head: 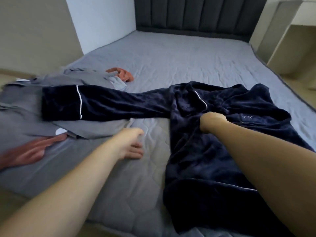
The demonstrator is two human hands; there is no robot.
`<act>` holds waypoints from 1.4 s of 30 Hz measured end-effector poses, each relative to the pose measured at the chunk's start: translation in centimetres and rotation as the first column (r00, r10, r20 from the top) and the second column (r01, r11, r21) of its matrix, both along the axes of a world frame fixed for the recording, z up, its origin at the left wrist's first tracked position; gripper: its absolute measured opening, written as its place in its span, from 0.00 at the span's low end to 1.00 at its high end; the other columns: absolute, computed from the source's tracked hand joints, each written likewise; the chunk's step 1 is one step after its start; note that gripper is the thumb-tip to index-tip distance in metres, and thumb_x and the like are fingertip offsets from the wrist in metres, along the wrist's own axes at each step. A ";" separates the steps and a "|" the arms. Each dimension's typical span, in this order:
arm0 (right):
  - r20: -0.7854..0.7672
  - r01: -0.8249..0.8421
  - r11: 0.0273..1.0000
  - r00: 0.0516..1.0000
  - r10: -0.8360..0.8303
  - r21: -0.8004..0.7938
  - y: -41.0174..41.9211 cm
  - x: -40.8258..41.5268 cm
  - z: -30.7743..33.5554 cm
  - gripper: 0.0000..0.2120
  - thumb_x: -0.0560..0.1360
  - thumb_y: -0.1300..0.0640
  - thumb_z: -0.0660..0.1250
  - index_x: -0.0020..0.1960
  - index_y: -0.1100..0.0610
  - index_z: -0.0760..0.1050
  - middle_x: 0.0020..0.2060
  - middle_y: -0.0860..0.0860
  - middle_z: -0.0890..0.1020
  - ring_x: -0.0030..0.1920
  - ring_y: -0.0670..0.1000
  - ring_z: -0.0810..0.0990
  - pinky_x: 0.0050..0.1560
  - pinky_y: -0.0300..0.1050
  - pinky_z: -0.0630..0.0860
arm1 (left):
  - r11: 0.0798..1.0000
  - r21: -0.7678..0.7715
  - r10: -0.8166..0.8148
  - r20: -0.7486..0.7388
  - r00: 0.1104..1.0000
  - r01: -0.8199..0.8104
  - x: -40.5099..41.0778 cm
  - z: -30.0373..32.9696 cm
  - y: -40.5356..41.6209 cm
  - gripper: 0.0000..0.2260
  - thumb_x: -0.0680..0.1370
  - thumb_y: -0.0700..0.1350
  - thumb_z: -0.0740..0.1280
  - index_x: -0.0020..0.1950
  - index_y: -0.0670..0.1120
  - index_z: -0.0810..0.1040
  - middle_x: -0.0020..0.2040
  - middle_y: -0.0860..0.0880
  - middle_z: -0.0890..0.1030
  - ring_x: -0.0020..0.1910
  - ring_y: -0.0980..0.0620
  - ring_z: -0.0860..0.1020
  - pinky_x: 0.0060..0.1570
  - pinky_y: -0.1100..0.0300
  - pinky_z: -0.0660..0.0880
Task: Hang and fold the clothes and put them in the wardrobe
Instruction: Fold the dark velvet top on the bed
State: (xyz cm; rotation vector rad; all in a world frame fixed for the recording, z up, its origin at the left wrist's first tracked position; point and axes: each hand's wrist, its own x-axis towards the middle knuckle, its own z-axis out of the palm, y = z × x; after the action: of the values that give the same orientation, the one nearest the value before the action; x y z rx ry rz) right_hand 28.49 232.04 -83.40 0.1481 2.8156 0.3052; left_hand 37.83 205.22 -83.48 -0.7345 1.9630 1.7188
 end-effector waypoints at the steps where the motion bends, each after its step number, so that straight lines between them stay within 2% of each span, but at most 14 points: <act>1: -0.104 -0.063 0.998 0.993 0.064 0.009 -1.0 -0.3 0.2 0.16 0.73 0.57 0.62 0.60 0.58 0.76 0.56 0.55 0.78 0.54 0.60 0.79 0.52 0.51 0.76 | 0.982 0.012 0.188 -0.121 0.975 -0.188 -1.5 0.1 -0.8 0.09 0.78 0.46 0.64 0.54 0.42 0.73 0.42 0.43 0.75 0.34 0.46 0.76 0.30 0.58 0.76; 4: -0.387 -0.292 0.952 0.892 0.235 -0.095 -7.4 -2.5 -0.1 0.16 0.74 0.55 0.61 0.60 0.58 0.73 0.57 0.56 0.76 0.57 0.60 0.76 0.46 0.49 0.70 | 0.727 -0.018 0.623 -0.403 0.670 -0.687 -5.0 0.2 -6.1 0.19 0.72 0.44 0.66 0.60 0.42 0.67 0.60 0.40 0.73 0.54 0.40 0.75 0.52 0.50 0.76; 8: -0.355 -0.556 0.822 0.798 0.487 -0.123 -15.4 -4.9 -1.9 0.26 0.72 0.42 0.64 0.64 0.55 0.65 0.60 0.54 0.70 0.62 0.60 0.71 0.53 0.54 0.71 | 0.498 -0.118 0.807 -0.300 0.508 -0.859 -7.1 -0.3 -12.8 0.29 0.68 0.47 0.68 0.66 0.43 0.63 0.69 0.39 0.67 0.65 0.38 0.70 0.65 0.49 0.70; 11: -0.262 -0.524 0.851 0.828 0.496 -0.046 -18.3 -6.5 -3.8 0.27 0.74 0.41 0.64 0.67 0.53 0.64 0.61 0.54 0.71 0.61 0.59 0.71 0.47 0.51 0.67 | 0.429 0.143 0.899 -0.163 0.407 -0.892 -8.8 -0.3 -14.8 0.31 0.69 0.47 0.71 0.67 0.41 0.63 0.66 0.37 0.72 0.58 0.40 0.77 0.59 0.48 0.76; 14: -0.275 -0.529 0.849 0.814 0.512 0.015 -19.0 -7.6 -4.5 0.14 0.77 0.53 0.60 0.61 0.53 0.69 0.55 0.53 0.75 0.56 0.57 0.75 0.42 0.48 0.66 | 0.446 0.357 0.894 -0.124 0.432 -0.821 -9.7 0.1 -14.1 0.13 0.75 0.45 0.68 0.56 0.40 0.75 0.49 0.43 0.81 0.35 0.49 0.81 0.32 0.59 0.77; 18: -0.073 -0.341 0.770 0.930 0.361 -0.540 -15.4 -8.6 -2.2 0.11 0.74 0.59 0.61 0.54 0.53 0.77 0.49 0.49 0.79 0.52 0.53 0.78 0.49 0.46 0.74 | 0.561 0.442 0.827 -0.263 0.496 -0.700 -11.9 3.7 -9.7 0.05 0.76 0.43 0.65 0.48 0.42 0.76 0.35 0.47 0.80 0.26 0.53 0.75 0.27 0.62 0.72; 20: 0.036 -0.064 0.507 0.982 0.186 -0.860 -10.8 -8.4 -0.2 0.15 0.74 0.66 0.61 0.54 0.55 0.80 0.51 0.50 0.82 0.53 0.51 0.80 0.56 0.44 0.76 | 0.675 0.402 0.735 -0.443 0.513 -0.619 -14.1 5.9 -5.6 0.04 0.75 0.43 0.64 0.49 0.45 0.75 0.40 0.46 0.82 0.31 0.50 0.78 0.34 0.59 0.78; 23: 0.129 0.148 0.069 0.966 -0.225 -0.987 -1.3 -7.8 2.7 0.11 0.78 0.66 0.58 0.51 0.60 0.79 0.50 0.59 0.82 0.44 0.53 0.82 0.45 0.46 0.80 | 0.878 0.135 0.406 -0.716 0.567 -0.458 -17.3 8.1 3.3 0.06 0.74 0.48 0.65 0.45 0.46 0.73 0.45 0.47 0.81 0.46 0.43 0.80 0.52 0.49 0.78; 27: 0.381 0.195 -0.388 0.782 -0.493 -0.901 12.9 -6.3 5.1 0.18 0.82 0.50 0.54 0.60 0.64 0.71 0.54 0.62 0.79 0.50 0.61 0.80 0.46 0.55 0.77 | 0.983 -0.163 -0.089 -0.818 0.568 -0.081 -18.0 9.1 19.0 0.07 0.74 0.50 0.67 0.44 0.48 0.74 0.39 0.54 0.78 0.40 0.50 0.78 0.40 0.57 0.71; 30: 0.519 0.101 -0.613 0.649 -0.557 -0.784 20.4 -5.1 5.8 0.31 0.78 0.34 0.52 0.58 0.61 0.73 0.51 0.61 0.80 0.50 0.61 0.80 0.47 0.56 0.75 | 0.830 -0.432 -0.558 -0.675 0.483 0.353 -17.6 7.8 28.4 0.10 0.72 0.56 0.67 0.43 0.50 0.76 0.39 0.55 0.80 0.38 0.54 0.78 0.37 0.58 0.74; 33: 0.704 -0.046 -0.913 0.621 -0.344 -0.405 24.7 -5.2 4.3 0.26 0.76 0.35 0.57 0.53 0.56 0.79 0.44 0.59 0.82 0.46 0.58 0.82 0.46 0.51 0.74 | 0.635 -0.703 -0.758 -0.485 0.436 0.320 -19.2 4.5 30.1 0.06 0.77 0.53 0.60 0.50 0.54 0.74 0.51 0.54 0.79 0.48 0.49 0.78 0.50 0.52 0.76; 36: 0.586 0.215 -0.609 0.628 -0.513 -0.763 26.9 -6.1 2.7 0.43 0.65 0.23 0.60 0.51 0.62 0.83 0.48 0.61 0.84 0.47 0.60 0.85 0.40 0.52 0.80 | 0.417 -0.863 -0.796 -0.196 0.573 0.284 -21.7 0.1 27.5 0.21 0.80 0.56 0.54 0.71 0.53 0.66 0.73 0.49 0.66 0.71 0.44 0.65 0.72 0.41 0.57; 39: 0.550 0.324 -0.464 0.653 -0.521 -0.824 29.5 -7.1 2.6 0.54 0.60 0.19 0.60 0.60 0.68 0.73 0.54 0.61 0.82 0.54 0.59 0.82 0.50 0.54 0.79 | 0.291 -0.917 -0.735 -0.032 0.678 0.272 -24.3 -2.3 25.3 0.31 0.80 0.62 0.49 0.80 0.50 0.52 0.80 0.48 0.53 0.78 0.44 0.49 0.75 0.40 0.40; 42: 0.473 0.454 -0.169 0.726 -0.500 -0.875 31.8 -7.7 4.9 0.61 0.56 0.21 0.65 0.70 0.68 0.64 0.60 0.62 0.79 0.59 0.61 0.78 0.59 0.58 0.75 | 0.274 -0.942 -0.660 -0.037 0.751 0.194 -27.4 -2.5 24.5 0.31 0.80 0.64 0.47 0.79 0.48 0.54 0.79 0.47 0.56 0.78 0.44 0.50 0.73 0.38 0.37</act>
State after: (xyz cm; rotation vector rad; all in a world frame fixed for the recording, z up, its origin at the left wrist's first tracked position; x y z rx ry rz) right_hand 20.82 263.84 -78.47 0.8485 1.9681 -1.8481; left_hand 10.45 229.75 -85.94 0.0425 3.0454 0.2923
